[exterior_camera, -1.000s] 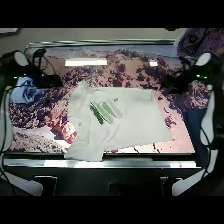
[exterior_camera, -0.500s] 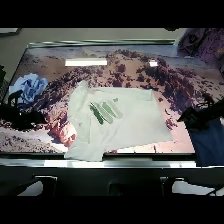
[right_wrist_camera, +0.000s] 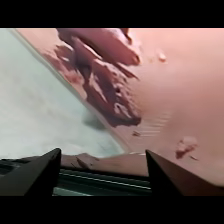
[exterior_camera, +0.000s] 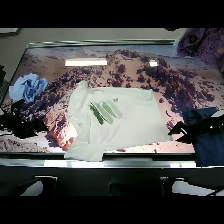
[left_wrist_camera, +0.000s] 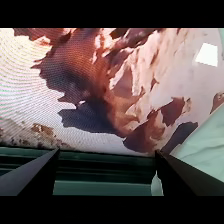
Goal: Fold the clothes and pants, and hang the long-sleeved shirts on hangers.
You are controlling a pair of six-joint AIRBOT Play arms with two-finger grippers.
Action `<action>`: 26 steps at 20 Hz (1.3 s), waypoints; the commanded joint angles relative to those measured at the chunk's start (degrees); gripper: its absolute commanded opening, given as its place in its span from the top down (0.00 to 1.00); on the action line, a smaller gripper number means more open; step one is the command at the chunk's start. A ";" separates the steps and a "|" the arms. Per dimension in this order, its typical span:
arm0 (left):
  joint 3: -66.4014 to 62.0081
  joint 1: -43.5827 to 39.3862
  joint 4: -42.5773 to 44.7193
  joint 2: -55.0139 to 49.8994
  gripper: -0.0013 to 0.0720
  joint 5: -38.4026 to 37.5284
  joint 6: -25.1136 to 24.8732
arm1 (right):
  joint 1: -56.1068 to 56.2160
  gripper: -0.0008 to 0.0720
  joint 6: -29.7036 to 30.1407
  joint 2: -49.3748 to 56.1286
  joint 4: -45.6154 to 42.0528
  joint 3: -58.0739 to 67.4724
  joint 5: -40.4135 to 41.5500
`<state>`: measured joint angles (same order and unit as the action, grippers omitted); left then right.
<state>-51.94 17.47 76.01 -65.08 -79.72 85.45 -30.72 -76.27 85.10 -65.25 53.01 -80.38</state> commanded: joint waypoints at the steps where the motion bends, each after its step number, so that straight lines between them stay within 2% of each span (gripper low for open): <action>1: 0.26 0.07 0.02 0.15 0.04 0.11 0.02 | -0.02 0.14 3.69 0.20 3.52 -3.65 4.72; 5: 0.26 0.07 0.00 0.15 0.04 0.11 0.02 | -0.02 0.14 6.64 0.20 8.76 -6.36 7.50; 6: 0.26 0.04 -0.04 0.15 0.04 0.02 0.04 | -0.02 0.18 6.91 0.22 9.09 -6.99 6.86; 9: 0.31 0.11 -2.10 0.22 0.04 -1.79 2.12 | -0.04 0.75 8.70 0.13 9.16 -7.21 5.29; 10: 0.96 0.50 -4.68 0.57 0.02 -1.18 0.79 | -0.04 0.95 9.25 0.11 10.03 -7.19 5.09; 13: 9.22 5.05 -17.16 4.35 0.02 5.33 -6.12 | -0.04 0.94 9.44 -0.11 12.55 -7.19 5.11; 17: 24.11 7.04 -21.31 10.08 0.02 8.26 -11.69 | -0.04 0.94 9.44 -0.87 12.76 -7.19 5.11; 19: 28.11 6.95 -26.91 10.49 0.02 8.94 -17.03 | -0.04 0.94 9.42 -0.94 13.05 -7.19 4.59; 22: 31.04 5.75 -29.83 10.49 0.02 10.34 -19.34 | -0.04 0.94 9.31 -0.94 13.64 -7.19 3.45; 26: 32.50 -0.04 -30.21 10.49 0.02 10.08 -19.67 | -0.04 0.94 8.72 -0.94 13.81 -7.19 2.91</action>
<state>-21.26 20.58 47.62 -54.78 -70.06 67.35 -30.74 -67.09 84.20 -51.79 45.82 -76.73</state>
